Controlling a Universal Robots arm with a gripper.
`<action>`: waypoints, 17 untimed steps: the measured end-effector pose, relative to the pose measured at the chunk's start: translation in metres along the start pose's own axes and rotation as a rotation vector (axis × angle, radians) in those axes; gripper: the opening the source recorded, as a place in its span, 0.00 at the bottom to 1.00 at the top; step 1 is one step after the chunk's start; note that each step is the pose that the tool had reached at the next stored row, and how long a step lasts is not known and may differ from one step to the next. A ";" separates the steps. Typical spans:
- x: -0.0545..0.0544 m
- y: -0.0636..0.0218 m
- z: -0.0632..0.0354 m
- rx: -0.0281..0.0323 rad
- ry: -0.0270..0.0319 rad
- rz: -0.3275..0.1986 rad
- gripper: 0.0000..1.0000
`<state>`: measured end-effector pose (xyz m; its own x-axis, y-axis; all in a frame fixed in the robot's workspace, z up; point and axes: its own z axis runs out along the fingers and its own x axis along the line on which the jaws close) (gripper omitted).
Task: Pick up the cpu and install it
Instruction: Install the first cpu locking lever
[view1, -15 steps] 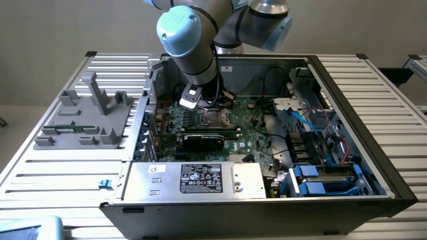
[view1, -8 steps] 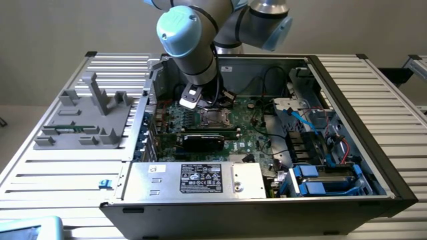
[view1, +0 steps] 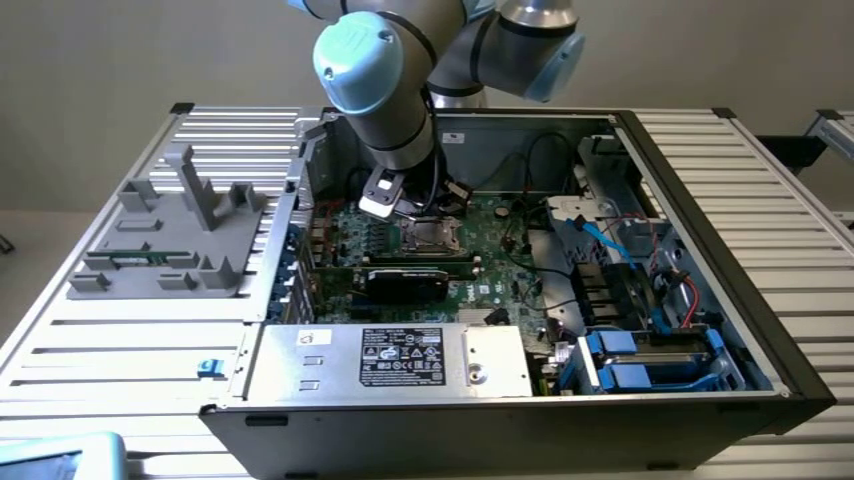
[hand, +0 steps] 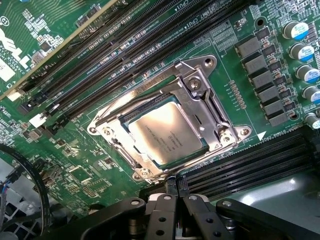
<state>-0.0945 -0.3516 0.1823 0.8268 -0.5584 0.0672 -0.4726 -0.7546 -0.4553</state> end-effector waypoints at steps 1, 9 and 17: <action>0.000 0.0000 0.0000 0.0003 -0.0002 0.000 0.12; 0.001 -0.0053 -0.0101 0.0007 -0.0005 0.000 0.12; 0.002 -0.0132 -0.0258 -0.0149 -0.0204 0.009 0.12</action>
<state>-0.0944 -0.3516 0.2113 0.8284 -0.5584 0.0449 -0.4847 -0.7545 -0.4425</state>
